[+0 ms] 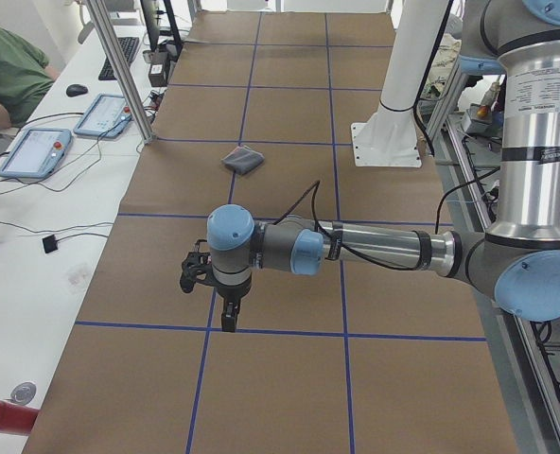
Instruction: Fold towel twice with both arms
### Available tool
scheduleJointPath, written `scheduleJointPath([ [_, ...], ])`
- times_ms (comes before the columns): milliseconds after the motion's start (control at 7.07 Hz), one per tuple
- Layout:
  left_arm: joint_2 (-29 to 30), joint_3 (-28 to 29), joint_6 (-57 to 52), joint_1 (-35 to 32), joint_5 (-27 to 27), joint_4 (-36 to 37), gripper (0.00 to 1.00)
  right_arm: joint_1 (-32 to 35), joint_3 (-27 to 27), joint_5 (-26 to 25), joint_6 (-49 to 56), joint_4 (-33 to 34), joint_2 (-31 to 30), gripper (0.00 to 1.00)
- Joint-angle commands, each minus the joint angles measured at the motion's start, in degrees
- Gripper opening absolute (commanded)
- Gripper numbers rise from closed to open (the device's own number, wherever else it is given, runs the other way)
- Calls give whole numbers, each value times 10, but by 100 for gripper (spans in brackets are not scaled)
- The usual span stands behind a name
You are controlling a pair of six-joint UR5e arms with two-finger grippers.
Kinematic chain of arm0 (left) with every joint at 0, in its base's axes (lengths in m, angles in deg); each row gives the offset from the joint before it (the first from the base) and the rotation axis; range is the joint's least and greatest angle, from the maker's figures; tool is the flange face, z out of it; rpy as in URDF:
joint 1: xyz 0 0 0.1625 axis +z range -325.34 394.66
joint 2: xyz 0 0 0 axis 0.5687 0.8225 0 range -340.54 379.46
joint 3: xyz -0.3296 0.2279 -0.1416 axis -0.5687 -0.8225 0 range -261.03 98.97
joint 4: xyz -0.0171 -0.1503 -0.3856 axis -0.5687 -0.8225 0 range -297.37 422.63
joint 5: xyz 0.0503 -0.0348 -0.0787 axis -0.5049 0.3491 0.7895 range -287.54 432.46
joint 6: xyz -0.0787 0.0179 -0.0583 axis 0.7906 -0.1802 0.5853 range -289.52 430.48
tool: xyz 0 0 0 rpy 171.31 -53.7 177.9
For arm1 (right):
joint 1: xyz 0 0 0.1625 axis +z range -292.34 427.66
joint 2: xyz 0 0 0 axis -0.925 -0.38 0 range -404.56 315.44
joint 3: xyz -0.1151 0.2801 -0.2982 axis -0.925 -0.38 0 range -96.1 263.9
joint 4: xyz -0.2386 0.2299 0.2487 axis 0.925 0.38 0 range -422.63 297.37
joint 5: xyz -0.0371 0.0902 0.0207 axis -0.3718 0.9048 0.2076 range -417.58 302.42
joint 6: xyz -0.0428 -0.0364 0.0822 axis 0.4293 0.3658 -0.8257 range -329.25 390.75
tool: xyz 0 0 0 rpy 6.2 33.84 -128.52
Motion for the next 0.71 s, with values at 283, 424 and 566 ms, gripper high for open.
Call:
scheduleJointPath([
  [283, 0, 1, 0, 1, 5, 1, 100, 0, 16, 14, -1, -6, -20, 100],
  [424, -1, 1, 0, 1, 5, 1, 100, 0, 16, 14, -1, -6, -29, 100],
  [566, -3, 0, 0, 1, 5, 1, 100, 0, 21, 15, -1, -7, -38, 100],
])
